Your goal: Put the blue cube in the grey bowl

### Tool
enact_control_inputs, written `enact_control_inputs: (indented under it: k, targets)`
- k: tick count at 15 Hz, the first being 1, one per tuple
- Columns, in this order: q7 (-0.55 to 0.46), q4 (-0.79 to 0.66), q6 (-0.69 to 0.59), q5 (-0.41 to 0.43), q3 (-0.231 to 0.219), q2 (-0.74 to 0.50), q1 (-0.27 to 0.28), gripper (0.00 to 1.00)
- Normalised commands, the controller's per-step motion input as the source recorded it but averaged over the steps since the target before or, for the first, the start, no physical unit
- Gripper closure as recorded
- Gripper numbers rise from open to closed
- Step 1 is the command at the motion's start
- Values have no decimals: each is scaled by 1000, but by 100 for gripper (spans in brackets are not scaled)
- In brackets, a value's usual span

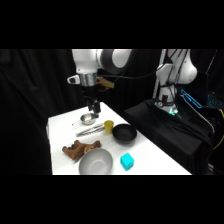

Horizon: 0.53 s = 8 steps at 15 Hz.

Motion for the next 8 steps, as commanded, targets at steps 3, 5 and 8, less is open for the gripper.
enact_control_inputs:
  k: [3, 5, 8]
  targets:
    - [32, -17, -1, -20, 34, -24, -14, 0]
    - [81, -89, 28, -7, 64, -97, 29, 0]
    - [147, -156, 52, -4, 88, -156, 82, 0]
